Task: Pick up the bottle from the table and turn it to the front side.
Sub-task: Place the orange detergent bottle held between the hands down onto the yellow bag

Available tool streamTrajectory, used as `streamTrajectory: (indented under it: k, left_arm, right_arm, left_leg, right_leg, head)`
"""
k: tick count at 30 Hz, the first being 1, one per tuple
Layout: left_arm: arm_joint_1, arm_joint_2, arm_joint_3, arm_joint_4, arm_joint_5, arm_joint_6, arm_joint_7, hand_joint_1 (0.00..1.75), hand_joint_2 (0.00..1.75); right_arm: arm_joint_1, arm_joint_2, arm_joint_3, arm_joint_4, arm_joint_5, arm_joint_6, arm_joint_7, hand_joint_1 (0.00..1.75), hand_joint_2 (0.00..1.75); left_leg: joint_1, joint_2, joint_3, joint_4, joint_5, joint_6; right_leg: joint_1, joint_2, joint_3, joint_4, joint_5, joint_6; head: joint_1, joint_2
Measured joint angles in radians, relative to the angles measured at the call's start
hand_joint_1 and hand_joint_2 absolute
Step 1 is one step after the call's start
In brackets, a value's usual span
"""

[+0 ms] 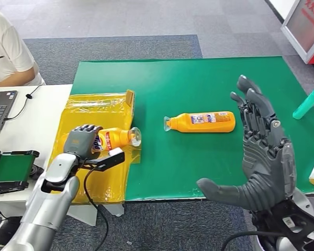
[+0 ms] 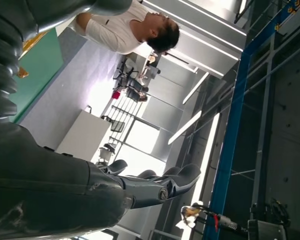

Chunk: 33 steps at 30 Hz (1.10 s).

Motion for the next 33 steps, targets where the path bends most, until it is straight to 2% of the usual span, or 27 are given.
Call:
streamTrajectory:
  k: [4,5,8,9,12,22,33]
  left_arm:
    - [0.006,-0.022,0.009,0.047,0.000,0.022,-0.014,1.75,1.75]
    - [0.007,-0.027,0.012,0.058,0.000,0.027,-0.016,1.40,1.75]
    - [0.010,-0.043,0.022,0.089,0.000,0.053,-0.017,0.10,1.75]
    - [0.011,-0.047,0.026,0.099,0.000,0.063,-0.015,0.00,1.31]
    - [0.017,-0.056,0.031,0.130,0.000,0.081,-0.006,0.00,0.00]
    - [0.022,-0.069,0.047,0.209,0.000,0.111,-0.001,0.00,0.00]
    - [0.029,-0.091,0.097,0.193,0.002,0.115,-0.034,0.00,0.00]
  right_arm:
    - [0.007,-0.004,0.005,0.000,0.004,-0.003,-0.017,0.00,1.75]
    - [0.010,-0.006,0.006,0.000,0.004,-0.005,-0.021,0.00,1.75]
    - [0.017,-0.009,0.007,0.000,0.007,-0.008,-0.035,0.00,1.75]
    - [0.021,-0.010,0.007,0.000,0.009,-0.010,-0.040,0.00,1.75]
    - [0.034,-0.013,0.007,0.000,0.015,-0.015,-0.051,0.00,1.75]
    - [0.064,-0.016,-0.002,0.003,0.012,-0.013,-0.073,0.00,1.75]
    - [0.071,-0.016,-0.019,0.003,0.016,-0.008,-0.076,0.00,1.75]
  left_leg:
    - [0.000,0.000,0.000,0.000,0.000,0.000]
    - [0.000,0.000,0.000,0.000,0.000,0.000]
    - [0.000,0.000,0.000,0.000,0.000,0.000]
    - [0.000,0.000,0.000,0.000,0.000,0.000]
    - [0.000,0.000,0.000,0.000,0.000,0.000]
    - [0.000,0.000,0.000,0.000,0.000,0.000]
    - [0.000,0.000,0.000,0.000,0.000,0.000]
  right_leg:
    - [0.000,0.000,0.000,0.000,0.000,0.000]
    - [0.000,0.000,0.000,0.000,0.000,0.000]
    - [0.000,0.000,0.000,0.000,0.000,0.000]
    - [0.000,0.000,0.000,0.000,0.000,0.000]
    - [0.000,0.000,0.000,0.000,0.000,0.000]
    - [0.000,0.000,0.001,0.000,0.000,0.000]
    - [0.000,0.000,0.000,0.000,0.000,0.000]
  head:
    - [0.000,0.000]
    - [0.000,0.000]
    - [0.000,0.000]
    - [0.000,0.000]
    - [0.000,0.000]
    - [0.000,0.000]
    - [0.000,0.000]
